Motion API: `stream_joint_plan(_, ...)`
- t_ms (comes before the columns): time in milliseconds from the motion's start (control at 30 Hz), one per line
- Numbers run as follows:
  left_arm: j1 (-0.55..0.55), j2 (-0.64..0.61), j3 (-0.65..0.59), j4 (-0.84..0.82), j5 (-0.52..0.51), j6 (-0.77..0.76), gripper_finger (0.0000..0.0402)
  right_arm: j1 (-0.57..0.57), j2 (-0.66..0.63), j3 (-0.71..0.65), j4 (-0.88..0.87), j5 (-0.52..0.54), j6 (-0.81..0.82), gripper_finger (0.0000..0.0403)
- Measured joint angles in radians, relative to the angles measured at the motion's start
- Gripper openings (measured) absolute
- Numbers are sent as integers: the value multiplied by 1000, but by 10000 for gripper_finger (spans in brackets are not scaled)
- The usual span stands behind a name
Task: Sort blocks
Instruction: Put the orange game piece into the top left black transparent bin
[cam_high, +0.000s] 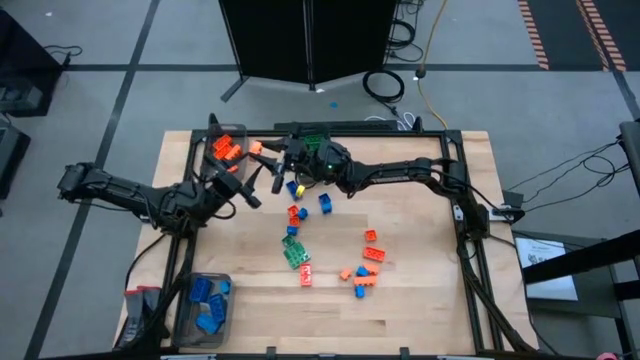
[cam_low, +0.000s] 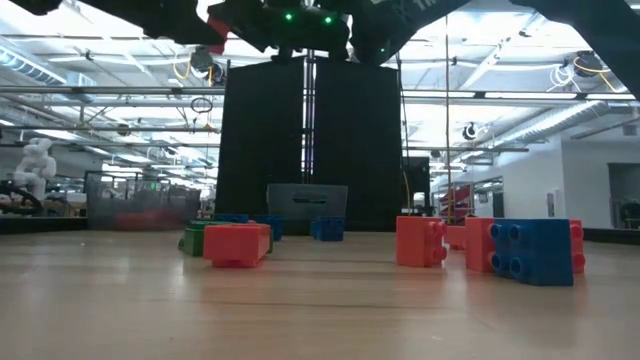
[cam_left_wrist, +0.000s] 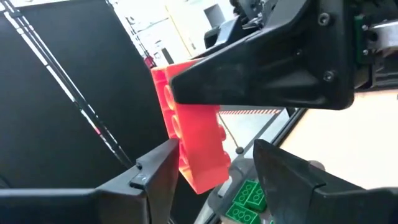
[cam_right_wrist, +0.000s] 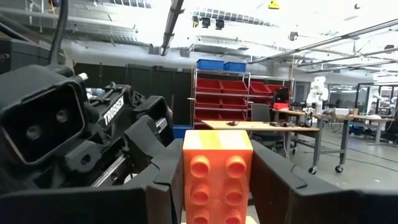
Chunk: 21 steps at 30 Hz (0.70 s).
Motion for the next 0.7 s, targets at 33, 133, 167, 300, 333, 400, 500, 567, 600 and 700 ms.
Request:
stream_joint_plan(33,0,2,0,-2,0,0,206,0,0,0,0,0,0,120)
stream_joint_plan(133,0,3,0,2,0,0,206,0,0,0,5,0,2,120)
stream_joint_plan(167,0,4,0,4,0,0,206,0,0,0,6,0,6,120)
stream_joint_plan(300,2,4,0,20,-6,0,205,0,0,0,2,-3,19,120)
stream_joint_plan(333,6,4,0,20,-7,0,203,0,0,0,3,-4,19,120)
stream_joint_plan(400,18,4,0,20,-10,0,193,1,0,0,3,-7,23,120)
stream_joint_plan(500,32,4,0,21,-8,-3,162,1,0,0,2,-6,34,120)
stream_joint_plan(567,37,4,0,21,-1,-3,137,0,0,0,0,-6,34,120)
stream_joint_plan(600,40,4,0,21,0,-4,123,0,0,0,0,-5,34,120)
stream_joint_plan(700,40,3,0,23,1,-9,86,0,0,0,0,-4,33,120)
